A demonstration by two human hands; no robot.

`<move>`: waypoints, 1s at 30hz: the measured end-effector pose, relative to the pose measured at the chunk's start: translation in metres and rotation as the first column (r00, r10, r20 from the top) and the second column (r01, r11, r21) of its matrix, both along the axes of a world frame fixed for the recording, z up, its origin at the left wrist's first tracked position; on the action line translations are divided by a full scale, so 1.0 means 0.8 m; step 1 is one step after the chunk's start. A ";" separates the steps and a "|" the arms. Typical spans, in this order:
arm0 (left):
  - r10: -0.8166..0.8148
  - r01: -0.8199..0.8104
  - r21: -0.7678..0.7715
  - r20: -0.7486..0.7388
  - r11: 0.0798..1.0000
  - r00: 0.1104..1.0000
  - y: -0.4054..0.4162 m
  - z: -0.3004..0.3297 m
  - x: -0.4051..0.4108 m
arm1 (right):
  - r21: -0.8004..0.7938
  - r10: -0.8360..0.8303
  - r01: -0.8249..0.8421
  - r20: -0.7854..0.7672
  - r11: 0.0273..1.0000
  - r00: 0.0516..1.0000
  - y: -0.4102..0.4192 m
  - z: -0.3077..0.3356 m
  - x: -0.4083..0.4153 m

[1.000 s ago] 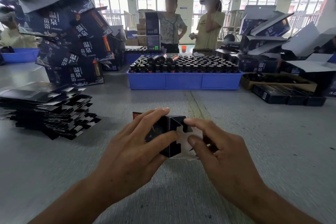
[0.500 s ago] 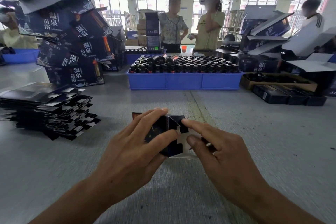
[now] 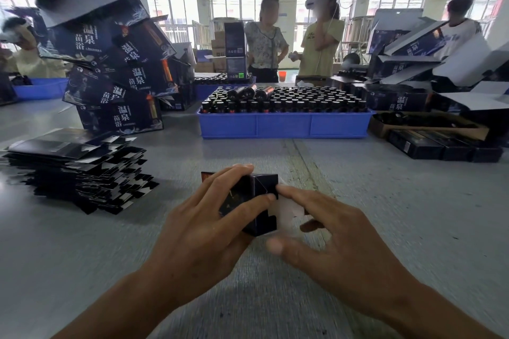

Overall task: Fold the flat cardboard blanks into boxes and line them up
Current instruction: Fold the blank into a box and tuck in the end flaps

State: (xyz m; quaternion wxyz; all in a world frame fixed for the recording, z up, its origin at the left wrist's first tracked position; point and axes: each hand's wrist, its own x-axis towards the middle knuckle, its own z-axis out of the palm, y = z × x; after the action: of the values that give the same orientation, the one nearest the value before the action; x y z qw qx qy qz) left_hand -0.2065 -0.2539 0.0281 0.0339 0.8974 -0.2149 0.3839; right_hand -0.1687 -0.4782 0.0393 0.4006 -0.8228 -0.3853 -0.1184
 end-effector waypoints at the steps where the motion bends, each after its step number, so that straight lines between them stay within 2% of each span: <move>1: -0.003 0.003 -0.014 -0.007 1.000 1.000 0.001 0.000 0.000 | -0.026 0.026 -0.026 -0.019 0.999 0.999 0.000 0.001 -0.001; 4: 0.005 -0.005 -0.017 0.004 1.000 1.000 0.002 0.004 -0.002 | -0.024 0.038 -0.038 -0.005 0.999 0.999 0.002 0.001 -0.001; 11: 0.020 -0.020 0.043 0.012 0.999 1.000 -0.010 0.002 -0.004 | 0.185 -0.118 0.098 0.100 0.978 0.988 0.006 -0.006 -0.001; 19: 0.032 -0.038 0.131 0.049 0.991 0.998 -0.014 0.006 -0.005 | 0.173 -0.161 0.135 0.145 0.976 0.976 0.008 -0.004 -0.002; 25: 0.054 -0.059 0.079 0.054 0.995 0.997 -0.007 0.009 -0.006 | 0.236 -0.031 0.036 -0.025 0.971 0.999 0.002 -0.002 -0.006; 30: 0.047 -0.048 0.052 0.031 0.997 0.998 -0.007 0.008 -0.007 | 0.305 0.026 0.001 -0.083 0.952 0.996 0.005 0.003 -0.007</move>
State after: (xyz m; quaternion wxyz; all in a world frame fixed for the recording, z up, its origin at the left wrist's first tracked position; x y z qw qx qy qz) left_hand -0.2122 -0.2599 0.0347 -0.0020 0.8970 -0.2041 0.3921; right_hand -0.1741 -0.4740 0.0417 0.5397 -0.7531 -0.3499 -0.1382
